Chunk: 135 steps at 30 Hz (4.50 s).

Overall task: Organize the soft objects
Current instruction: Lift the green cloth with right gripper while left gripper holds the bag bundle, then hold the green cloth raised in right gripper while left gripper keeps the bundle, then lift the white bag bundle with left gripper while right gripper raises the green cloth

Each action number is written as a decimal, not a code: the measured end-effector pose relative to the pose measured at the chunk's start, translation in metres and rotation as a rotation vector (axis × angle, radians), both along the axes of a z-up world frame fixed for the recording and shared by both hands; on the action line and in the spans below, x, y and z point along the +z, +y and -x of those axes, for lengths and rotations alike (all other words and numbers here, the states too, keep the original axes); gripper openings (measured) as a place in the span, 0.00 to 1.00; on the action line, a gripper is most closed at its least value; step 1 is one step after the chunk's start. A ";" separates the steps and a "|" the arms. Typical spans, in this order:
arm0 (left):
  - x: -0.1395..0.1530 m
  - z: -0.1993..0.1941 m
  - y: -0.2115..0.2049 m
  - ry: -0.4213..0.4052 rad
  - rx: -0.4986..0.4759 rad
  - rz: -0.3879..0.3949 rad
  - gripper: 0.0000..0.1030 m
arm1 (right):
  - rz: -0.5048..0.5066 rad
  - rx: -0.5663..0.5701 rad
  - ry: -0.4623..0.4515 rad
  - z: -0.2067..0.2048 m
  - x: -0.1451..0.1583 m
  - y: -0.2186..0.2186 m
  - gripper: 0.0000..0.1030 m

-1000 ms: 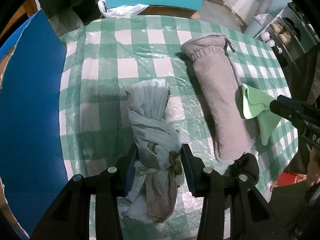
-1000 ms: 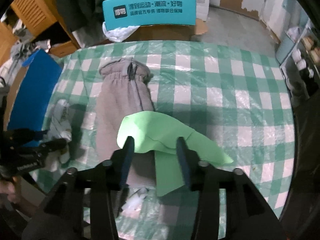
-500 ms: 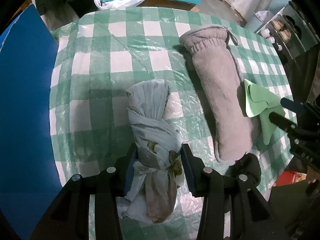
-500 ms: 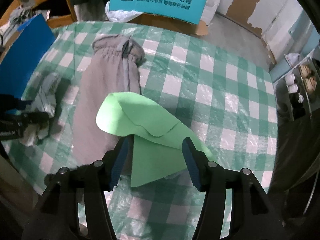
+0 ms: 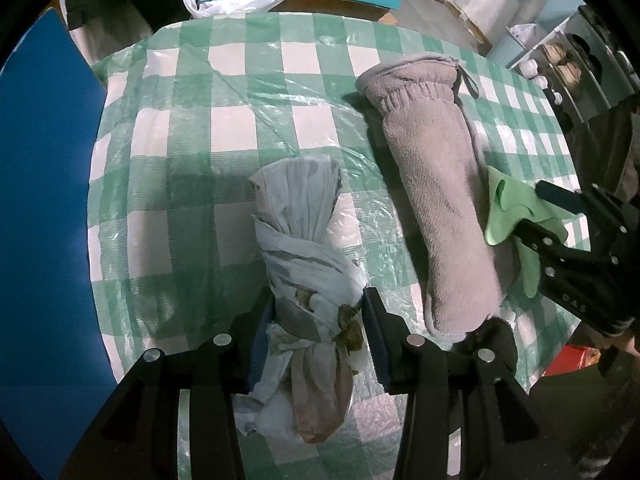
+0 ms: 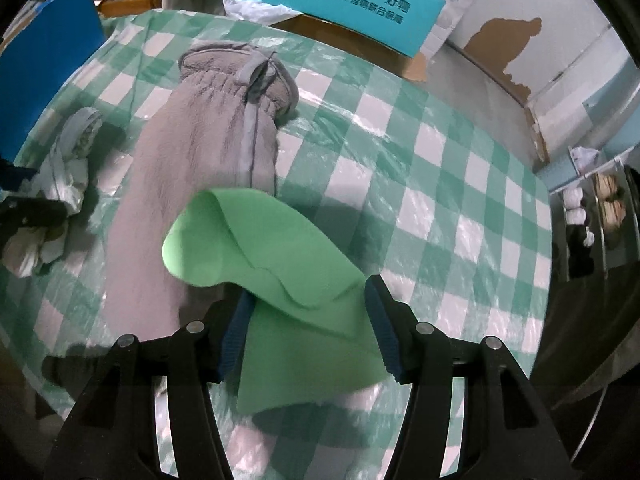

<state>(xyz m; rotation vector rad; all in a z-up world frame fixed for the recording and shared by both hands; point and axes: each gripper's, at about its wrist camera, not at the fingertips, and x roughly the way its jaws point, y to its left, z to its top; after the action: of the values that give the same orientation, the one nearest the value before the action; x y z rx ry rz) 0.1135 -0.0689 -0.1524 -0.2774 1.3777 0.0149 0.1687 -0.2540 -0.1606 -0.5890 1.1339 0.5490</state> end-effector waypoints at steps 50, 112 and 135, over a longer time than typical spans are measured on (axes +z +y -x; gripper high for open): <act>-0.001 0.000 0.002 0.027 -0.015 0.023 0.42 | -0.230 -0.184 0.213 -0.041 -0.012 -0.024 0.52; -0.009 -0.010 -0.003 0.060 -0.018 0.008 0.54 | -0.323 -0.210 0.200 -0.042 0.001 -0.016 0.03; -0.013 -0.012 -0.017 0.068 -0.035 -0.001 0.59 | -0.304 -0.383 0.147 -0.061 0.010 -0.062 0.59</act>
<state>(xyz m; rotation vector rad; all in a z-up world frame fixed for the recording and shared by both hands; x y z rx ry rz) 0.1260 -0.0864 -0.1657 -0.2540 1.4499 -0.0046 0.2300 -0.3163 -0.1507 -0.0642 1.2353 0.4250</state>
